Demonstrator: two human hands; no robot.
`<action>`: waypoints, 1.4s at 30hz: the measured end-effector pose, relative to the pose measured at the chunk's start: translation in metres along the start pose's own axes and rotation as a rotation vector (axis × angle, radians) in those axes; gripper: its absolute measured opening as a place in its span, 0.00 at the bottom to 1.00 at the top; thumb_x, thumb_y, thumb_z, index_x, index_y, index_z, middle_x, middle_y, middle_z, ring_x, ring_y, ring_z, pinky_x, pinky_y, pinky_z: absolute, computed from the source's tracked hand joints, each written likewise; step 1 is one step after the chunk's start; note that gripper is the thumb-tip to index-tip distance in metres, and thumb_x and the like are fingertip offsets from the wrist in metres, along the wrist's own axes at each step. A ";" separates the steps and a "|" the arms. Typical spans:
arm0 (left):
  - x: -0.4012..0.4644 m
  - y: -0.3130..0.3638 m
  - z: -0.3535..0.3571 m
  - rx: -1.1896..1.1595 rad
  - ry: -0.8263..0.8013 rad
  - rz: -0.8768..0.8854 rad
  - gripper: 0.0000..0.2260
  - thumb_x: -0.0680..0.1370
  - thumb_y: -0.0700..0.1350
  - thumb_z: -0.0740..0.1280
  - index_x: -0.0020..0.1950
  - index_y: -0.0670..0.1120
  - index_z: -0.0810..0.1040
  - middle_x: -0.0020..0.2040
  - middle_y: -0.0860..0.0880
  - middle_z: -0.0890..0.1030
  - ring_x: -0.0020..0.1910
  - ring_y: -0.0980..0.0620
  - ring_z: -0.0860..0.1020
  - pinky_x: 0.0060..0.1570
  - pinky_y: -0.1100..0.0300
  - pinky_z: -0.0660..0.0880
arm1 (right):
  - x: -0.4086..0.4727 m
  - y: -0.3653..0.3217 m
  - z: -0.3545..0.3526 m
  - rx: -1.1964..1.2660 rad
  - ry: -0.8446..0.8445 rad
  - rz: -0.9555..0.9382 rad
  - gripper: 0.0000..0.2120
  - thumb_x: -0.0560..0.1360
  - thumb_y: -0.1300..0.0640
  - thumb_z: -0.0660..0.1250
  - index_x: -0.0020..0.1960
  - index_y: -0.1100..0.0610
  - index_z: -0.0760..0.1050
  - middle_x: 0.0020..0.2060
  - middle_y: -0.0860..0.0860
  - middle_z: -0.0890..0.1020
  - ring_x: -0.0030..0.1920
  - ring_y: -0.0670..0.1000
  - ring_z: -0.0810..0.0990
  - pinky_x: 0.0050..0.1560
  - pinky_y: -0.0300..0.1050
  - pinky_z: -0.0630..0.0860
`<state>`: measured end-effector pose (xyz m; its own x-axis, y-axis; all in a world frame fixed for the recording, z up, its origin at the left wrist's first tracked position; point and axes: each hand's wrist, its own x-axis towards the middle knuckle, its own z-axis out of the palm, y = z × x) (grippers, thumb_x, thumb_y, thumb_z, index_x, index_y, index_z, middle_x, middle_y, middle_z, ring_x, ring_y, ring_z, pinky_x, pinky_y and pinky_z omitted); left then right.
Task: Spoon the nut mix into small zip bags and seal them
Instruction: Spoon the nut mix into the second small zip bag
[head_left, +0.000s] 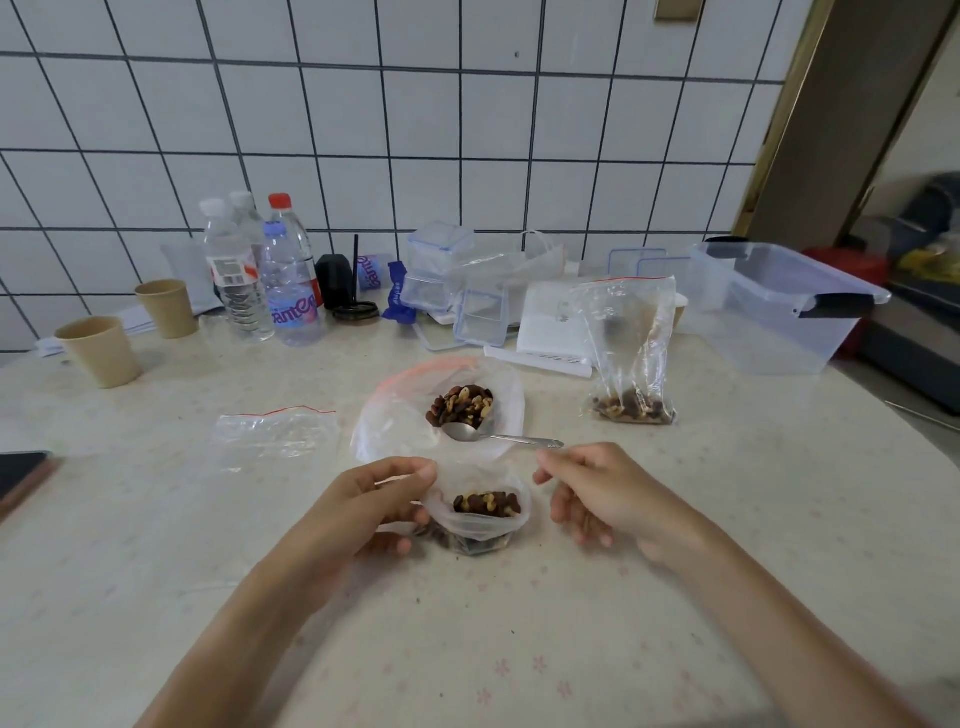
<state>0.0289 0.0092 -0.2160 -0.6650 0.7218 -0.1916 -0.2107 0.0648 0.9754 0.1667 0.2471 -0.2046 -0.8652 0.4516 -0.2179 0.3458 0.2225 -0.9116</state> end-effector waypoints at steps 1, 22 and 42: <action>0.000 0.000 0.001 0.003 0.008 0.007 0.23 0.69 0.59 0.79 0.58 0.47 0.85 0.45 0.43 0.83 0.40 0.51 0.79 0.34 0.59 0.77 | -0.004 0.000 0.003 0.034 -0.058 0.023 0.20 0.83 0.42 0.64 0.54 0.59 0.80 0.32 0.55 0.83 0.26 0.53 0.79 0.20 0.39 0.65; -0.004 0.022 0.020 1.187 0.395 0.348 0.06 0.73 0.46 0.69 0.48 0.52 0.75 0.35 0.52 0.80 0.36 0.52 0.79 0.35 0.56 0.74 | -0.016 -0.016 0.043 -0.213 0.215 -0.109 0.06 0.74 0.61 0.63 0.46 0.52 0.69 0.35 0.52 0.78 0.20 0.51 0.78 0.22 0.41 0.71; 0.003 0.023 0.010 0.588 0.334 0.242 0.06 0.74 0.39 0.75 0.38 0.48 0.83 0.27 0.50 0.81 0.27 0.51 0.82 0.29 0.64 0.78 | -0.015 -0.012 0.028 0.116 0.158 -0.181 0.11 0.70 0.67 0.68 0.38 0.57 0.68 0.22 0.56 0.76 0.22 0.59 0.80 0.22 0.42 0.73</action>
<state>0.0297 0.0199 -0.1934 -0.8479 0.5193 0.1067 0.3292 0.3580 0.8738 0.1652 0.2135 -0.2001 -0.8386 0.5447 0.0010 0.1386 0.2152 -0.9667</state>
